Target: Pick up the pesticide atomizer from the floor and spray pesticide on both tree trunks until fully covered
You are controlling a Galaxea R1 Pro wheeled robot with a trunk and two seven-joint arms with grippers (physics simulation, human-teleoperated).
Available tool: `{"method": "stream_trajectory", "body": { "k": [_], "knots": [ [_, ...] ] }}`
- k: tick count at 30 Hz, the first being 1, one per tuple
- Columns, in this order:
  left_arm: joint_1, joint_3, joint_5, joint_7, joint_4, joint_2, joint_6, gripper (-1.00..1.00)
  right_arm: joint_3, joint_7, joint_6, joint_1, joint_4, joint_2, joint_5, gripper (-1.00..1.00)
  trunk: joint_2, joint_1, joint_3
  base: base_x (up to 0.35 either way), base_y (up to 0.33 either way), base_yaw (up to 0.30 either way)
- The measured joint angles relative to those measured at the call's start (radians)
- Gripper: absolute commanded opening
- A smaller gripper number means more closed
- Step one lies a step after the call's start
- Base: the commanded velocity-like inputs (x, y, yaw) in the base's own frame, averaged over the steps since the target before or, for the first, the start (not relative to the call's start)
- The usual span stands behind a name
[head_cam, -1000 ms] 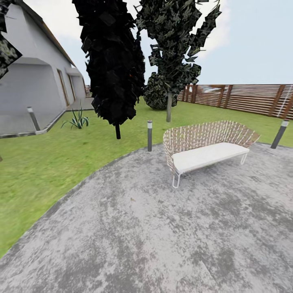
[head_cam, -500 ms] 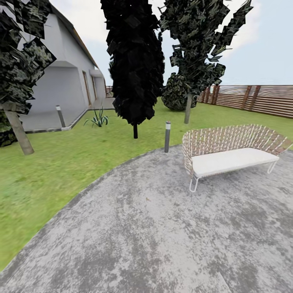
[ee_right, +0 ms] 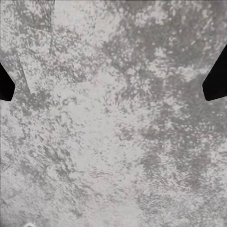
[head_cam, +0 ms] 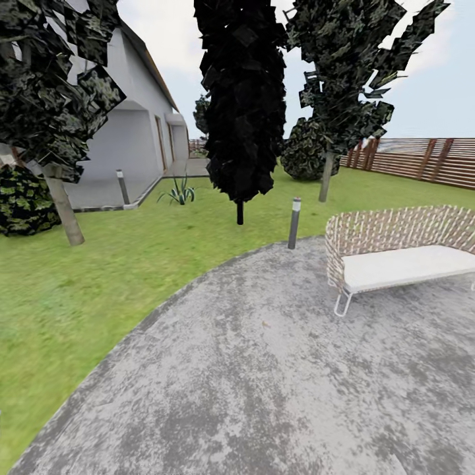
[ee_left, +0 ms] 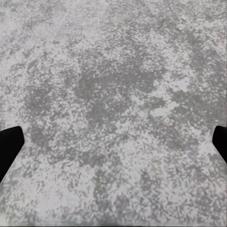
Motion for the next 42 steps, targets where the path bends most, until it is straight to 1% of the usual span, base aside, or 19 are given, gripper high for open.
{"method": "stream_trajectory", "body": {
  "k": [42],
  "knots": [
    [0.000,0.000,0.000,0.000,0.000,0.000,0.000,1.00,0.000,0.000,0.000,0.000,0.002,0.000,0.000,1.00,0.000,0.000,0.000,0.000,0.009,0.299]
  ]
}}
